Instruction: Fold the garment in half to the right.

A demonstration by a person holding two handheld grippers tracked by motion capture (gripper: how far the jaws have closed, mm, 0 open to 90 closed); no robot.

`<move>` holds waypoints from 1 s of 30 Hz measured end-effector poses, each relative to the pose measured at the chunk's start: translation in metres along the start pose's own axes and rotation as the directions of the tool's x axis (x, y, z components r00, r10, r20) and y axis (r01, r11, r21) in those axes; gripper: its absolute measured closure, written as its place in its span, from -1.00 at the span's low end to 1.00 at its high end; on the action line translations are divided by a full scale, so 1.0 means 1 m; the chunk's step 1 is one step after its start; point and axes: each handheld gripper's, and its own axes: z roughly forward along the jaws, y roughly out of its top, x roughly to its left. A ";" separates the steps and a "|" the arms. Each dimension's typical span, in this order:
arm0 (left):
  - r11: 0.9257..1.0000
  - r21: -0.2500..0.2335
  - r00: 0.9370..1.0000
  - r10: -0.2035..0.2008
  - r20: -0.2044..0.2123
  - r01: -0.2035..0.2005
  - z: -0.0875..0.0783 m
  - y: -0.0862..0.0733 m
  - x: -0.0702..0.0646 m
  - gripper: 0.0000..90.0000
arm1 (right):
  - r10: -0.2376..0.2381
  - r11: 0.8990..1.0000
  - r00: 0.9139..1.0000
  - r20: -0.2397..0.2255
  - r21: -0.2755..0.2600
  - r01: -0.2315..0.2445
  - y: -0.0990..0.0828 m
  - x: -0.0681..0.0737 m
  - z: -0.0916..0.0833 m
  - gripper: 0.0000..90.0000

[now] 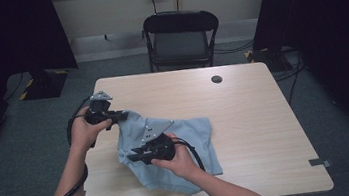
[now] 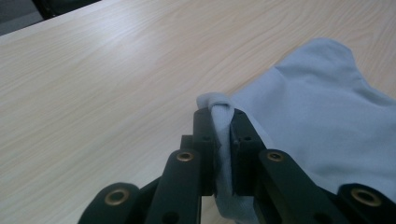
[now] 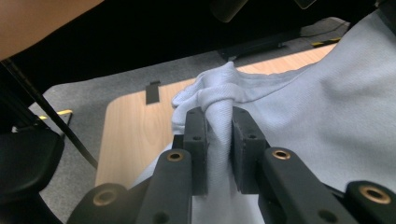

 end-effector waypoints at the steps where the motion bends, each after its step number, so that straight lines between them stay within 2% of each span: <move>1: 1.000 0.001 1.000 -0.007 -0.005 0.007 -0.003 -0.002 0.002 0.86 | -0.006 1.000 1.000 -0.003 0.001 0.006 0.002 0.001 0.005 0.74; 2: 1.000 0.003 1.000 -0.010 -0.013 0.010 -0.006 -0.003 0.004 0.86 | -0.011 1.000 1.000 -0.015 0.006 0.011 0.006 0.003 0.012 0.74; 7: 1.000 0.005 1.000 -0.012 -0.028 0.012 -0.021 -0.005 0.009 0.86 | -0.012 1.000 0.999 -0.035 -0.010 0.012 0.013 0.007 0.023 0.74; 12: 1.000 0.010 1.000 0.006 -0.028 -0.006 -0.022 0.004 0.002 0.86 | -0.020 1.000 0.999 -0.041 -0.025 0.019 0.016 0.010 0.023 0.74; 22: 0.999 0.024 0.999 0.045 -0.005 -0.045 0.001 0.034 -0.023 0.86 | 0.003 0.997 1.000 -0.012 -0.073 -0.004 0.008 0.002 -0.015 0.74; 30: 0.995 0.044 0.996 0.088 0.008 -0.089 0.019 0.053 -0.041 0.86 | 0.040 0.994 0.999 0.015 -0.104 -0.038 -0.008 -0.005 -0.044 0.74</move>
